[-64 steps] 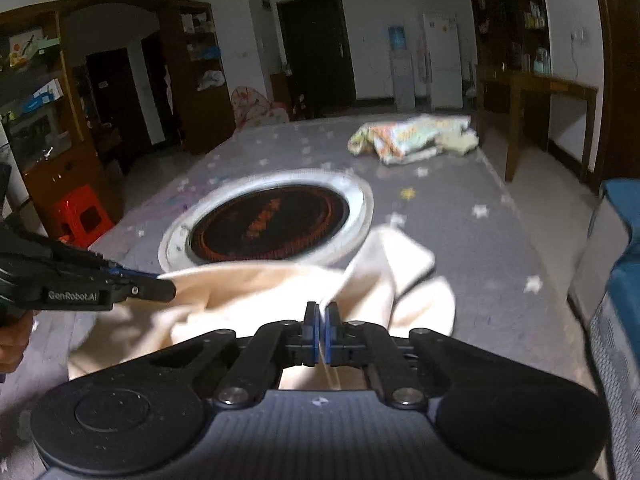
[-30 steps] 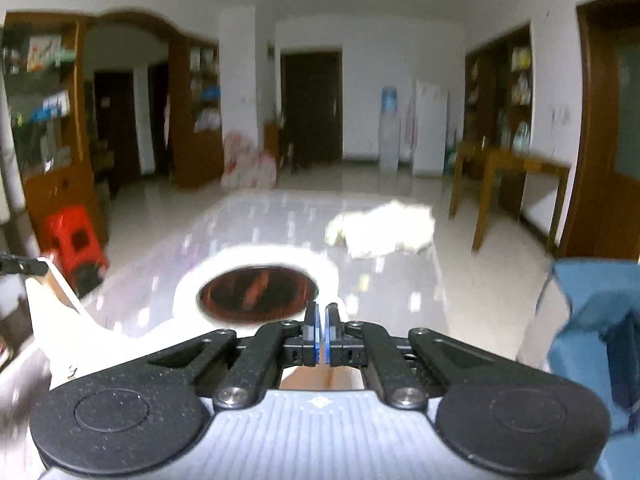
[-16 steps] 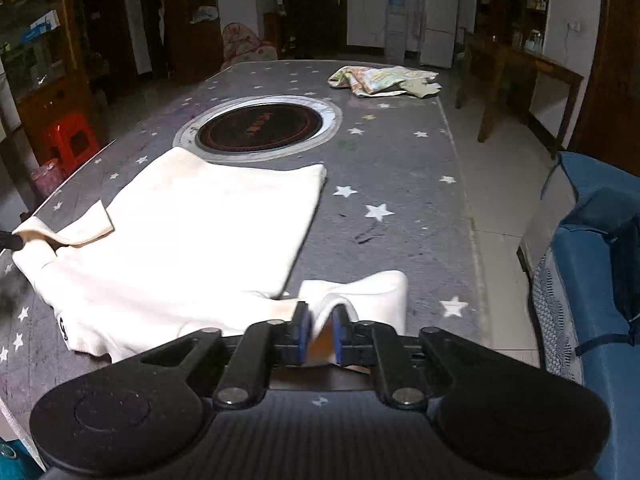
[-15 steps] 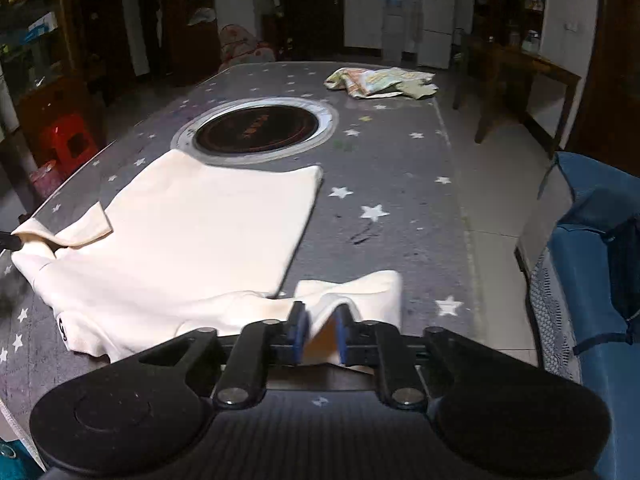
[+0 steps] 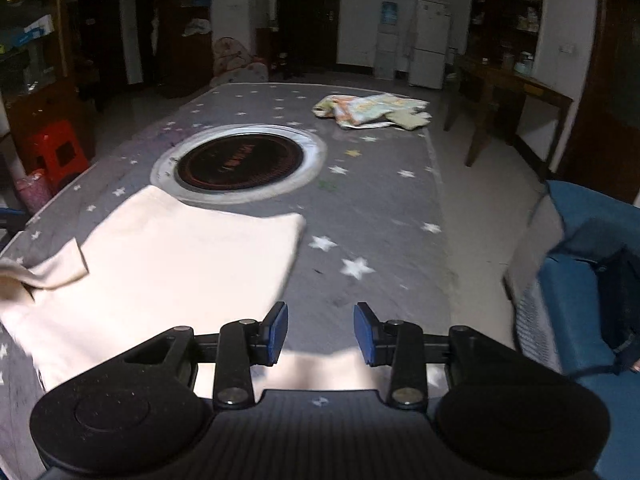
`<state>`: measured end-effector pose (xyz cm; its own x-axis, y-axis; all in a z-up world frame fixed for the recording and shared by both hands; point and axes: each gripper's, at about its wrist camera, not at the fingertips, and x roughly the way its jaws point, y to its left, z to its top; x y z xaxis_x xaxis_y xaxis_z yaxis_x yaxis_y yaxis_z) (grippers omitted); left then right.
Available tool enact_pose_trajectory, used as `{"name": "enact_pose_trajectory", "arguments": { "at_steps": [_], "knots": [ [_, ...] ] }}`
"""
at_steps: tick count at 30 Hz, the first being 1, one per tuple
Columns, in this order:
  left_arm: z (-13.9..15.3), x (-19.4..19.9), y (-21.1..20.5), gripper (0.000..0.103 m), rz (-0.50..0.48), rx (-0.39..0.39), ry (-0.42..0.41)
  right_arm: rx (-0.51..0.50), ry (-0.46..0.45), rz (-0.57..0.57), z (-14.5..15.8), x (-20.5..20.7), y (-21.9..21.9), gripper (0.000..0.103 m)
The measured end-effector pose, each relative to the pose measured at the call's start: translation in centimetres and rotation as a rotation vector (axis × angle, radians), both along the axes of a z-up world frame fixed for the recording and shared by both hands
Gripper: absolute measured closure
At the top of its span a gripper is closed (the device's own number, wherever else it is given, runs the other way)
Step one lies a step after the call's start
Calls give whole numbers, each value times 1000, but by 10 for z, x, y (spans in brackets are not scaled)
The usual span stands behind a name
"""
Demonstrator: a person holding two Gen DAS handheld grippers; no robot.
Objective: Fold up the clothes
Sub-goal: 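Lower the sweatshirt onto the table with both tools and release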
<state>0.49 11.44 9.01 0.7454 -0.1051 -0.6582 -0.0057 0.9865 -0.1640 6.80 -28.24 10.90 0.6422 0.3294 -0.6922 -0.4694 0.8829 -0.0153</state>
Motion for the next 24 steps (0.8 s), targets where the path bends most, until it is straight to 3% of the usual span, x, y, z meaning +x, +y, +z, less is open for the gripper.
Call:
{"name": "enact_pose_trajectory", "arguments": {
  "at_steps": [5, 12, 17, 21, 24],
  "knots": [
    [-19, 52, -17, 73, -15, -1, 16, 30, 8, 43, -13, 23, 31, 62],
    [-38, 96, -43, 70, -25, 113, 4, 87, 54, 53, -34, 51, 56, 61],
    [-50, 108, -49, 72, -37, 86, 18, 106, 77, 60, -46, 59, 64, 59],
    [-56, 107, -60, 90, -72, 79, 16, 112, 84, 60, -51, 62, 67, 57],
    [-52, 94, -74, 91, -147, 75, -13, 119, 86, 59, -52, 63, 69, 57]
  ]
}}
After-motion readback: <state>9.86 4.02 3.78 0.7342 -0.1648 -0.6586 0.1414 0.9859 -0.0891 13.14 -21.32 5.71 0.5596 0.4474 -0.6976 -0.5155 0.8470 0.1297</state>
